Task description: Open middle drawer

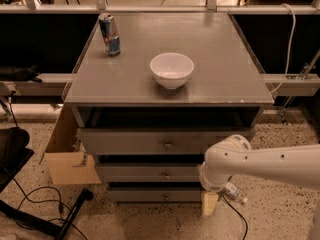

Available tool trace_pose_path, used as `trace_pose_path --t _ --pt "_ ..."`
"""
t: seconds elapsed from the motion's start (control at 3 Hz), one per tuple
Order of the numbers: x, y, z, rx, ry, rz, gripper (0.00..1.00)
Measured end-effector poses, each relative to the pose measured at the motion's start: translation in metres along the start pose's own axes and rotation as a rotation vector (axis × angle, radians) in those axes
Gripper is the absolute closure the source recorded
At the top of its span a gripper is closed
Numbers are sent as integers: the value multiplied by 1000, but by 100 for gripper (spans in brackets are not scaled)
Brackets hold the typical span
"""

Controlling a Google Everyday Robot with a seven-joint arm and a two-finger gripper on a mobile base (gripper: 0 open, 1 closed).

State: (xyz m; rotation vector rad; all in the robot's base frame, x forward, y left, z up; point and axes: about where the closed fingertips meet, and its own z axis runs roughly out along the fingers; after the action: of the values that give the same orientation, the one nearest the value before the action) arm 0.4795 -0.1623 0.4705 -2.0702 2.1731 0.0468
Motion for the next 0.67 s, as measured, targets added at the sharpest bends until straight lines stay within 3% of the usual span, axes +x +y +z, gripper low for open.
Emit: trace_pose_path --t 0.67 --pt "-3 -30 30 -7 -26 13 0"
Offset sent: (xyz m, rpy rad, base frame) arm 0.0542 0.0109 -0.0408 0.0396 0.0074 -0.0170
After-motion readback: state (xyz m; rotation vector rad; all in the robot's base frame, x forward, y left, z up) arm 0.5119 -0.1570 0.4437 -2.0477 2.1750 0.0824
